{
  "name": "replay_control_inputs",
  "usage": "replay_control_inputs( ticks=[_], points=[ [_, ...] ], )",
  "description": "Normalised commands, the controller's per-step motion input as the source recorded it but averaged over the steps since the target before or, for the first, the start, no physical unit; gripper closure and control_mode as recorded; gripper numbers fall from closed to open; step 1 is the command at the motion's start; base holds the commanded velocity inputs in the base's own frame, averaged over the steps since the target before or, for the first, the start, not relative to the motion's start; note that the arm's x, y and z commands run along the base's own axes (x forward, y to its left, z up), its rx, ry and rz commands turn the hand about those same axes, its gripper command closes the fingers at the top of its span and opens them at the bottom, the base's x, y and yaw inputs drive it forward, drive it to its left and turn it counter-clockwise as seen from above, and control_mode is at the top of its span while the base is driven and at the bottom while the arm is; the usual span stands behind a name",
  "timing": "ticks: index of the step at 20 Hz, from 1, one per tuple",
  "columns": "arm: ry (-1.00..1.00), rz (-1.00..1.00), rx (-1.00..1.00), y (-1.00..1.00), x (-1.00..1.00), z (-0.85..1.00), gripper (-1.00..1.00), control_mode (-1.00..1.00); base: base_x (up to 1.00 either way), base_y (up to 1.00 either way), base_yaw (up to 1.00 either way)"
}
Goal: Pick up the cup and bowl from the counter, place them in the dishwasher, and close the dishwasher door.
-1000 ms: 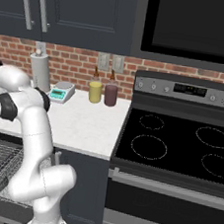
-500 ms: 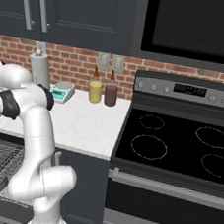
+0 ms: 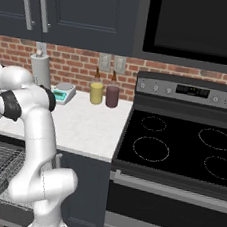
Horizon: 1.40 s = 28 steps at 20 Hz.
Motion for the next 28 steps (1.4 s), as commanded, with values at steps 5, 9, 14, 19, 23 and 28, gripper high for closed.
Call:
replay_control_inputs(
  ticks=[5,9,14,19,23,28],
  points=[
    [0.00,0.00,0.00,0.04,0.07,-0.19,-1.00,-1.00,0.00,0.00,0.00],
    [0.00,0.00,0.00,0.02,0.18,-0.25,-1.00,-1.00,0.00,0.00,0.00],
    [0.00,0.00,0.00,0.06,0.09,-0.28,-1.00,-1.00,0.00,0.00,0.00],
    [0.00,0.00,0.00,0.12,0.04,-0.14,-1.00,-1.00,0.00,0.00,0.00],
    [0.00,0.00,0.00,0.13,0.03,-0.06,-1.00,-1.00,0.00,0.00,0.00],
    [0.00,0.00,0.00,0.12,0.00,-0.07,-1.00,-1.00,0.00,0.00,0.00]
  ],
)
